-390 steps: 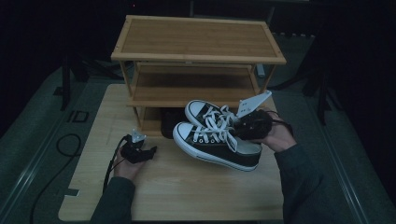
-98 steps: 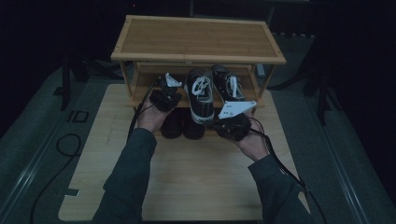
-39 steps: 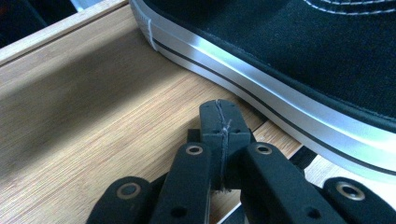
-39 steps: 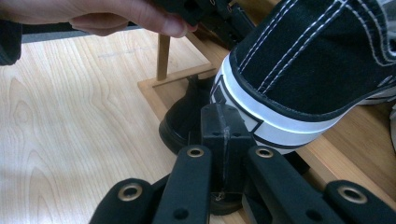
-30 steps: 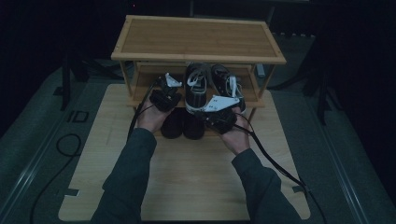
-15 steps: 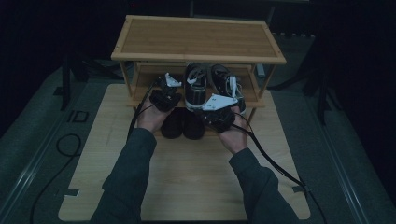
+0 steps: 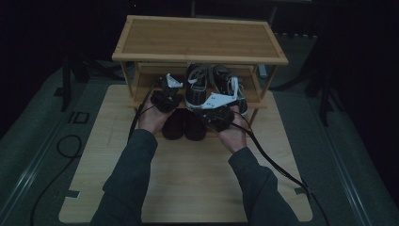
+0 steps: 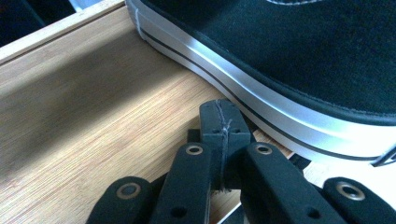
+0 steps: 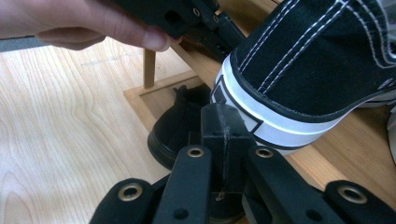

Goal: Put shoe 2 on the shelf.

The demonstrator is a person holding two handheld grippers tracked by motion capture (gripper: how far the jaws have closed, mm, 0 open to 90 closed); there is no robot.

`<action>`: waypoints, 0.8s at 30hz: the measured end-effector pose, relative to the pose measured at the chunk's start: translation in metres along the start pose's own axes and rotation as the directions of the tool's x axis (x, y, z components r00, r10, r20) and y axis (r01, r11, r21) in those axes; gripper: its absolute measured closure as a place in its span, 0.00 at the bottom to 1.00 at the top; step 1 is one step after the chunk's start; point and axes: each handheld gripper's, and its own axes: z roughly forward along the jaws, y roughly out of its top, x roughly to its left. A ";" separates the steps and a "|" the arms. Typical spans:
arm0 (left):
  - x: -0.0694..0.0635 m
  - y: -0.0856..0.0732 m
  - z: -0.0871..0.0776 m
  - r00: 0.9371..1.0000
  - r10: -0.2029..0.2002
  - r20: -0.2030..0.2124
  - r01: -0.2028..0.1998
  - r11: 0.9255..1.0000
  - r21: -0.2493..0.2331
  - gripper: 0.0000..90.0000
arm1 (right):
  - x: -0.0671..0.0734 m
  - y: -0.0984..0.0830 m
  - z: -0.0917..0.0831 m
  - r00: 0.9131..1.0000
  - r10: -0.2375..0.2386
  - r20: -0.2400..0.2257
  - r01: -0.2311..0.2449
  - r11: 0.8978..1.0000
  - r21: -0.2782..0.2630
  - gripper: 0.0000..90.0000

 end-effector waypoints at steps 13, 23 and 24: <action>0.001 -0.001 0.000 1.000 -0.001 0.009 0.001 1.000 -0.005 1.00 | -0.008 -0.002 0.003 1.000 0.021 0.019 -0.022 0.999 0.025 1.00; 0.002 -0.001 0.000 1.000 -0.005 0.011 0.005 1.000 -0.007 1.00 | -0.009 -0.005 -0.011 1.000 -0.010 -0.029 0.011 0.999 0.051 1.00; 0.002 -0.001 0.000 1.000 -0.004 0.010 0.004 1.000 -0.006 1.00 | -0.010 -0.006 -0.013 0.999 -0.006 -0.032 0.008 0.999 0.051 1.00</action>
